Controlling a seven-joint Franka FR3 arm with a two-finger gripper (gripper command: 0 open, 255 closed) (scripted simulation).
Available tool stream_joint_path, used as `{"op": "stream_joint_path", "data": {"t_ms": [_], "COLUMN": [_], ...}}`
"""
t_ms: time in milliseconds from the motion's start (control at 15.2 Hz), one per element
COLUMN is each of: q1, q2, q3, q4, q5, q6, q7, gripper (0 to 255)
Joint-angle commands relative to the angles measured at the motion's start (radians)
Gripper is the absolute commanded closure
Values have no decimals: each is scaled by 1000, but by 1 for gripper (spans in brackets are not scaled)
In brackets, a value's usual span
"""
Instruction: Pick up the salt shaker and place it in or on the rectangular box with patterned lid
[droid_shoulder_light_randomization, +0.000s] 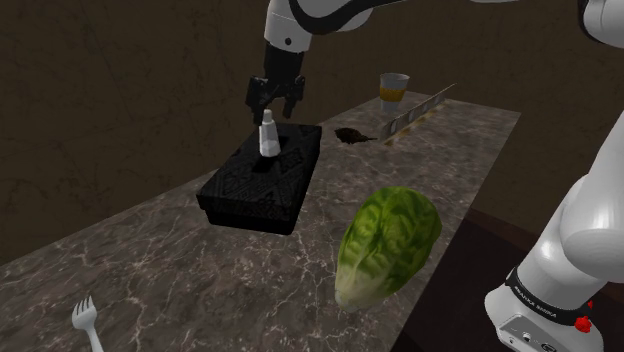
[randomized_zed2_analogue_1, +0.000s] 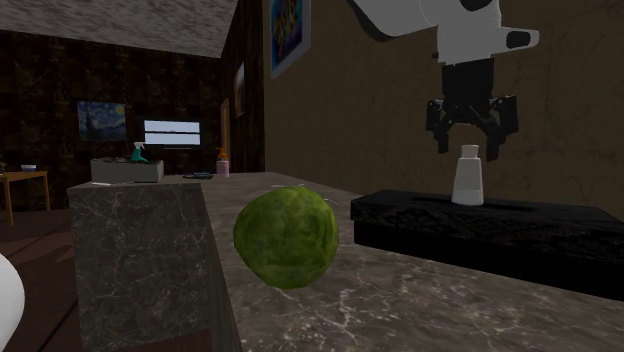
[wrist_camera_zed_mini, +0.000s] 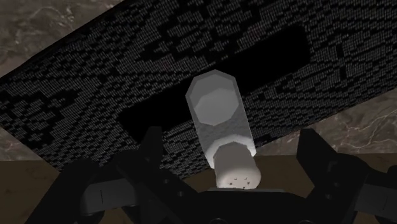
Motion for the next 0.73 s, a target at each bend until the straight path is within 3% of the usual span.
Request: {"op": "stream_joint_path", "data": {"t_ms": [0,132,660], "q1": [-4,-7,-7], "q2": [-18,-33,-33], "q3": [-2,-4,-4], "q4": [28,69,69], "q5": [8,15,15], "q6": [-45,-100,-100], "q7": [-6,-10,-10], "gripper": [0,0,0]}}
